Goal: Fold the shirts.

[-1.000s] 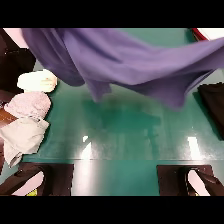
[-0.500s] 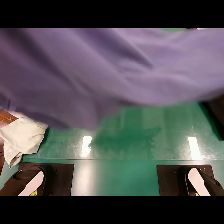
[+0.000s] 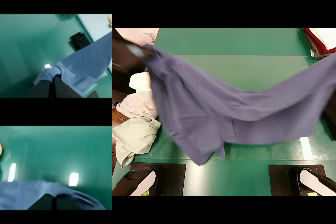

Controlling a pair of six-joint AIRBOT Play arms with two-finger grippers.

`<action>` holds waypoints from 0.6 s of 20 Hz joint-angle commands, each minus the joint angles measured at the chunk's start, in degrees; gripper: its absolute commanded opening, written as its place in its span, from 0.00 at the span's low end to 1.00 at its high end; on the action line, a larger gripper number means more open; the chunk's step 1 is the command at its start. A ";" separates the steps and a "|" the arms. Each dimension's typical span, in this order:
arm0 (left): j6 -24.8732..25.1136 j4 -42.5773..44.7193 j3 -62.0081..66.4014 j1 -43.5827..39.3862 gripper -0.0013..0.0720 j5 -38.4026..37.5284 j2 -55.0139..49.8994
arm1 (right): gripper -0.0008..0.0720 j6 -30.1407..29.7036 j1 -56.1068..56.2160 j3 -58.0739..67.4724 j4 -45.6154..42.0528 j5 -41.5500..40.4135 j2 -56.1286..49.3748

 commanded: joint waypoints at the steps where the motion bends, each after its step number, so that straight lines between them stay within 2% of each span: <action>1: 4.76 2.03 -22.58 0.02 0.05 11.54 -4.50 | 0.03 -0.02 10.10 -10.97 -7.30 -5.46 -10.47; 3: 8.90 1.92 -26.01 0.02 0.05 17.88 -12.04 | 0.03 -0.52 12.61 -12.98 -8.94 -12.57 -16.76; 5: 12.35 0.35 -24.24 0.02 0.05 22.62 -20.31 | 0.03 -1.16 13.18 -12.96 -8.09 -20.11 -21.64; 7: 14.08 -1.73 -19.71 0.02 0.05 24.41 -27.63 | 0.03 -1.14 13.05 -12.96 -8.02 -27.28 -24.20; 10: 14.08 -2.56 -10.97 0.02 0.06 23.32 -34.84 | 0.03 -1.09 11.37 -12.94 -7.98 -34.95 -24.92; 11: 14.10 -2.54 -8.87 0.02 0.22 23.52 -35.52 | 0.05 -1.09 10.62 -12.39 -8.00 -35.89 -24.94; 12: 14.10 -2.40 -7.17 0.02 0.64 23.85 -35.65 | 0.22 -1.09 9.73 -11.56 -7.98 -36.00 -24.98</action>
